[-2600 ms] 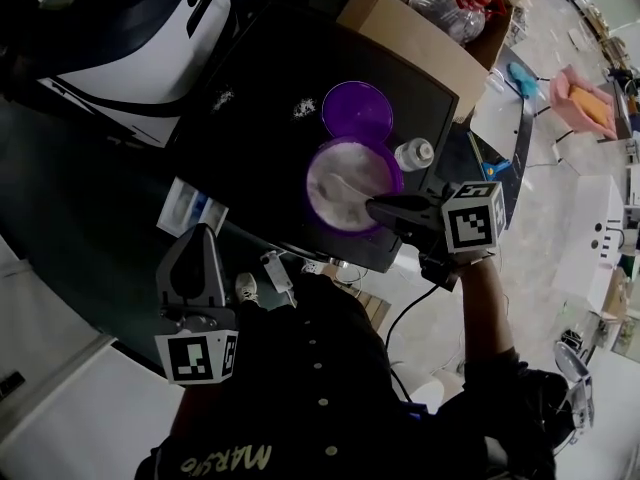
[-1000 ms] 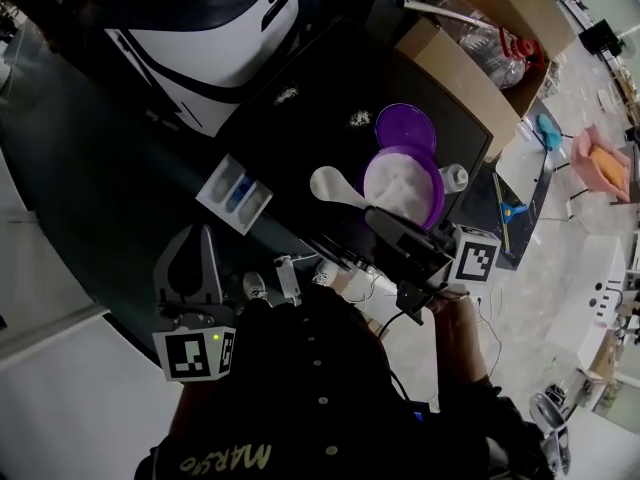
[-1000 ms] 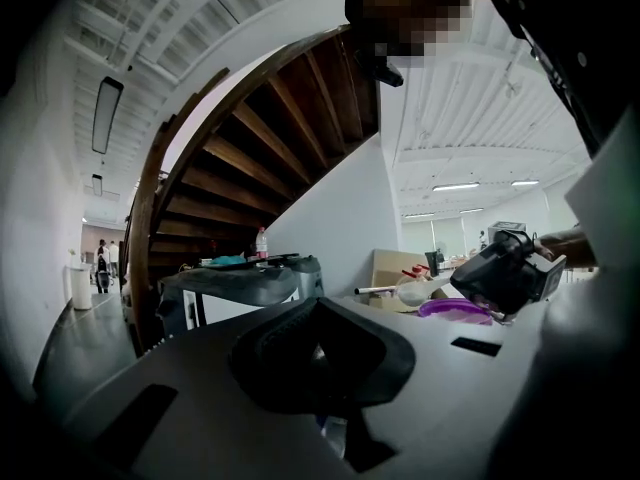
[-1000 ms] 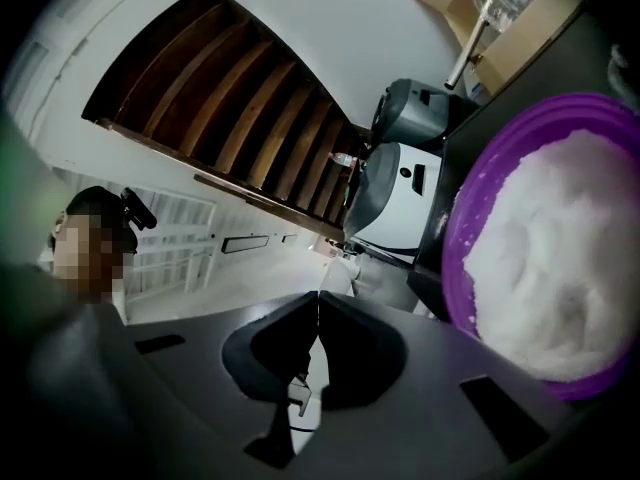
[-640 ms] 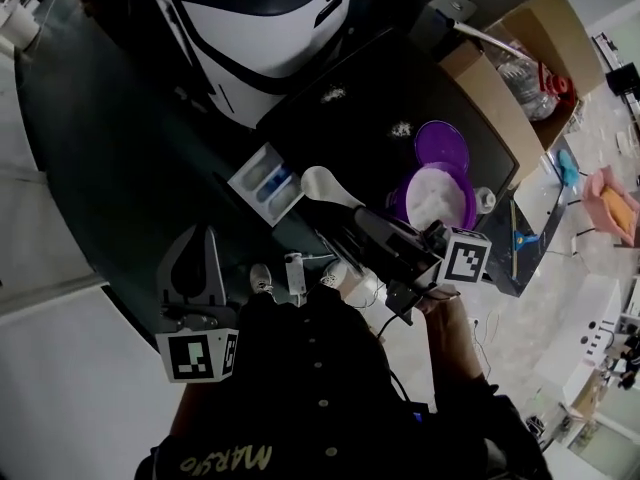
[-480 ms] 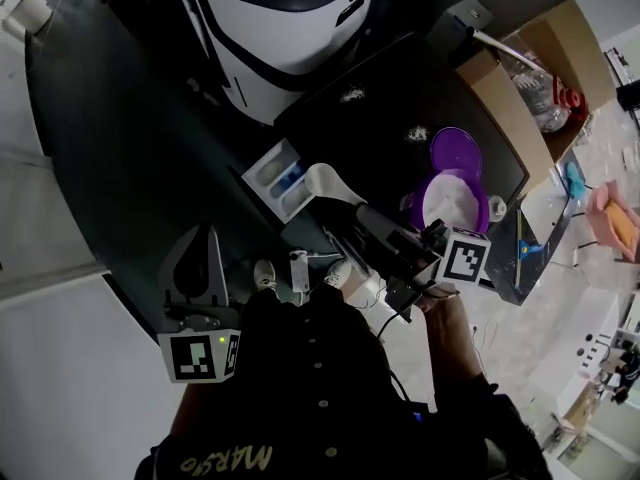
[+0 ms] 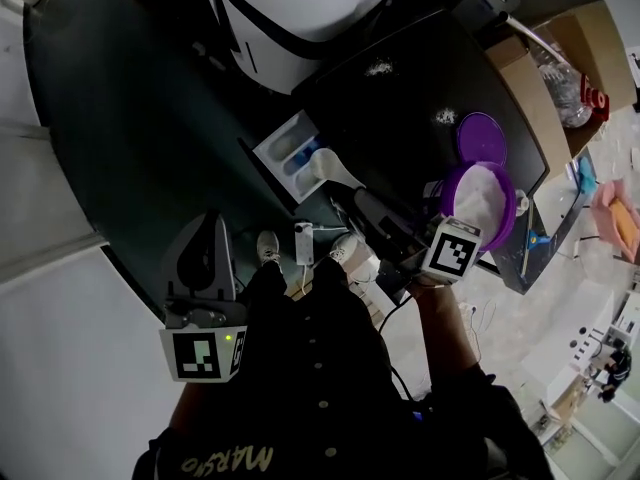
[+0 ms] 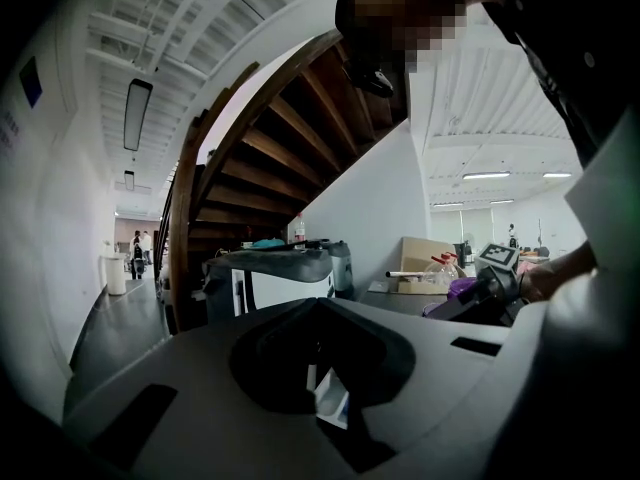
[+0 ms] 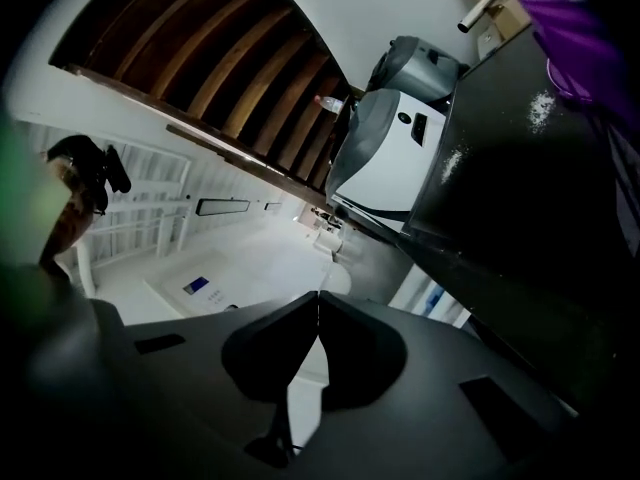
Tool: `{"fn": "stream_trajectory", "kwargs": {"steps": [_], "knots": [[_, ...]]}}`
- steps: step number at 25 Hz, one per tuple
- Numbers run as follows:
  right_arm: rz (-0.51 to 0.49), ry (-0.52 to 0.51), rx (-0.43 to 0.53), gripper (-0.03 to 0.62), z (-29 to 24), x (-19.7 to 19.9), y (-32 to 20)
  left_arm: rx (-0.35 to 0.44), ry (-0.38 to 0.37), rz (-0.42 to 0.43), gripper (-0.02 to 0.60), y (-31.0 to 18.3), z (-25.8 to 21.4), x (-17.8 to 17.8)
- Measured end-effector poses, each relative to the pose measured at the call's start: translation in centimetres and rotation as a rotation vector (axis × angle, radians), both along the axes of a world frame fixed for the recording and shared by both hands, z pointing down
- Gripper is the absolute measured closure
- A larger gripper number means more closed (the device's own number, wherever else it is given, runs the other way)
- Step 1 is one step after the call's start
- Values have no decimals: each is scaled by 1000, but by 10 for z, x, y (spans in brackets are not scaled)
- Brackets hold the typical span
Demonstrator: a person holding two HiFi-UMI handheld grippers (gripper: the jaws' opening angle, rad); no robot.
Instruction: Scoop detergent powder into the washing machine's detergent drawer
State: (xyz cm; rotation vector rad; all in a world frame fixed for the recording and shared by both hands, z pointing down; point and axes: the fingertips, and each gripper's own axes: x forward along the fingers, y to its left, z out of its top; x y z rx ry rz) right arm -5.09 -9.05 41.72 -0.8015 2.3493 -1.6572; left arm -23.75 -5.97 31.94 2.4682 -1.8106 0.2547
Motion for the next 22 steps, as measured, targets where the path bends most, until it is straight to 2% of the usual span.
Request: {"fn": "stream_trajectory", "kwargs": {"steps": [4,9,12,15,18,22], "knots": [[-4,87,14,565,29,-9,-2,-32,5,33,569,-7,18,9],[27,168,-32,565,74,-10,2,-64,16,64,569,-14,38,20],[20,236,-38,565,96,-11,4,-119,30,78,569,-14,53,25],[4,320,-29,565,114,-13,6,-138,33,94,569,-14,62,30],[-14,411,-2,565,126,-15,7,-150,35,101,569,-13,71,32],[-50,573,88,565,137,-17,9,-165,38,103,569,-12,79,34]]}}
